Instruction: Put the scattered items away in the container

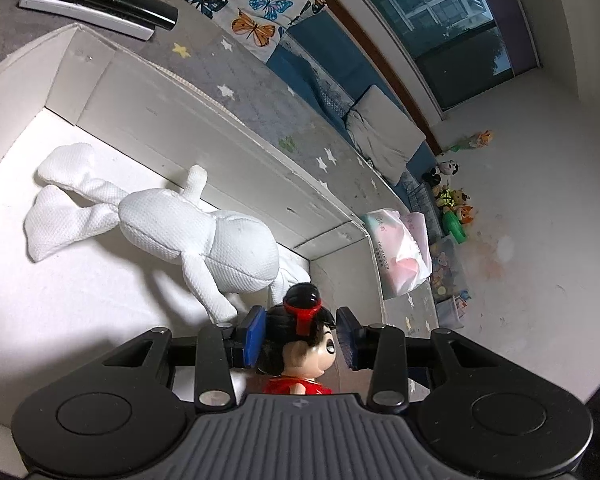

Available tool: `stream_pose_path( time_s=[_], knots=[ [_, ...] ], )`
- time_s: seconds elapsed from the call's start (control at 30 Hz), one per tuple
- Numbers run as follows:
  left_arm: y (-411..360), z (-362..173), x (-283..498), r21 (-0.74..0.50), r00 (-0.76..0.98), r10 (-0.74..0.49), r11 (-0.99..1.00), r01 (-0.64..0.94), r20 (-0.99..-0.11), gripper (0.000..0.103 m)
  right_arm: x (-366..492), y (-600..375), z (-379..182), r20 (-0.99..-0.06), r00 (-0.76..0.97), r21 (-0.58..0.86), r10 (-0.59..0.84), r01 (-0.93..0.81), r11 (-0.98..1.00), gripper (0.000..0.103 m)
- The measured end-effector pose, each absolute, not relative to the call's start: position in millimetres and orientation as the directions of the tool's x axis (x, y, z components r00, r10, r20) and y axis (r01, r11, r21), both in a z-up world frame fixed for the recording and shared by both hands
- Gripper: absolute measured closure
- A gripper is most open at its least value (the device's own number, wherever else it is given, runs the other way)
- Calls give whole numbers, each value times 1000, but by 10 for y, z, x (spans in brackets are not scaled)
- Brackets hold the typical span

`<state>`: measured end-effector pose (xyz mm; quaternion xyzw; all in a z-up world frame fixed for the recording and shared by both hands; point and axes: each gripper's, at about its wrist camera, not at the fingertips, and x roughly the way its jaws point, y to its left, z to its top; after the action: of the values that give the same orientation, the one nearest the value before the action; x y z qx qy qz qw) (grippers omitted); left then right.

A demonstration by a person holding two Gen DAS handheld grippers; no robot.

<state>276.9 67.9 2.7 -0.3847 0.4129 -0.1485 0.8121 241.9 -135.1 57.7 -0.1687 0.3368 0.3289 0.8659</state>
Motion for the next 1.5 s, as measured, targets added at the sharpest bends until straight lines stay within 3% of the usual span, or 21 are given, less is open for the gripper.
stream_pose_path(
  time_s=[0.47,0.97,1.5],
  knots=[
    [652,356,2381,-675,677,-489,738,-15,-550,62,1621,-1598,667,-545,679,-58,492,-616,786,26],
    [564,527,1719,-637,711,-484,768,66,-510,62,1195,-1862,305,-569,705,-27,423,-530,848,25],
    [-6,291,1552,-611,610,-559,778,151,-562,62,1215,-2091,52,-611,701,39,368,-437,899,25]
  ],
)
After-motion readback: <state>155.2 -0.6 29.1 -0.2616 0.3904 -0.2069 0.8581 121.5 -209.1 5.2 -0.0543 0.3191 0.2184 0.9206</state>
